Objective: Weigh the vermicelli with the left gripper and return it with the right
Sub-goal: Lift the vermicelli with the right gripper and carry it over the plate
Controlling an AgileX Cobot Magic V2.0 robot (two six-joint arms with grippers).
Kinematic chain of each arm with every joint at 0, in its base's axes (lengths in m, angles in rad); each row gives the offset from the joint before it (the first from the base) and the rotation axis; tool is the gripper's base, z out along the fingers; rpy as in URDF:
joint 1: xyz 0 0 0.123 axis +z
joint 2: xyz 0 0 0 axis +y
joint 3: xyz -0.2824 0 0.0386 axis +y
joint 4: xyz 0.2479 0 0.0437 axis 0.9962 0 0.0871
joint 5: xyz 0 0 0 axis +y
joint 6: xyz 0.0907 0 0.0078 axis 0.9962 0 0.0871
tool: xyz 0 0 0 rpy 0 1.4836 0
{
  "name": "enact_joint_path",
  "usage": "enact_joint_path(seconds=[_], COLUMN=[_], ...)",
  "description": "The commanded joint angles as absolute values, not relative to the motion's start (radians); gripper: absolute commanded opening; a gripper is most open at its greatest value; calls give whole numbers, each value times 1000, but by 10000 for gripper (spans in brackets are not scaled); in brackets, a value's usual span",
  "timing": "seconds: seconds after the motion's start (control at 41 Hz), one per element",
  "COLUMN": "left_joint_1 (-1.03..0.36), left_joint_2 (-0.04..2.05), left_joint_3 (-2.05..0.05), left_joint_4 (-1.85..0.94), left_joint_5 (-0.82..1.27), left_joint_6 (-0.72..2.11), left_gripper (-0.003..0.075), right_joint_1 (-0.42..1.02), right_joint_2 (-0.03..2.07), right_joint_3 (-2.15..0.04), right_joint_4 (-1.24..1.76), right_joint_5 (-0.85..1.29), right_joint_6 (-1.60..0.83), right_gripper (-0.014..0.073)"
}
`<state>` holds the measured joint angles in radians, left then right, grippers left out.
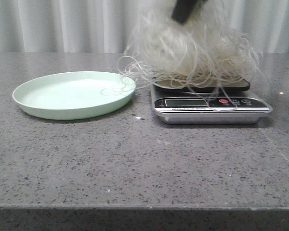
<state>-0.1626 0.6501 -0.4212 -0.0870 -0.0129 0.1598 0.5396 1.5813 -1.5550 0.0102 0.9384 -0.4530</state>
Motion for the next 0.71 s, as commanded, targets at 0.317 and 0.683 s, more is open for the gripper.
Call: enact_joint_path(seconds=[0.317,0.683], left_joint_1=[-165,-165], left_joint_2=[647,647], left_joint_3=[-448,-448], left_joint_4=[-96,-96], left_joint_5=[-87,-89], left_joint_6=[151,151], left_gripper=[137,137], right_joint_1=[537,537], right_joint_2=[1529,1554], right_joint_3=[-1872,-1975], right_joint_4=[71,381], right_joint_5=[843,693], right_joint_6=[-461,-461], right_gripper=[150,150])
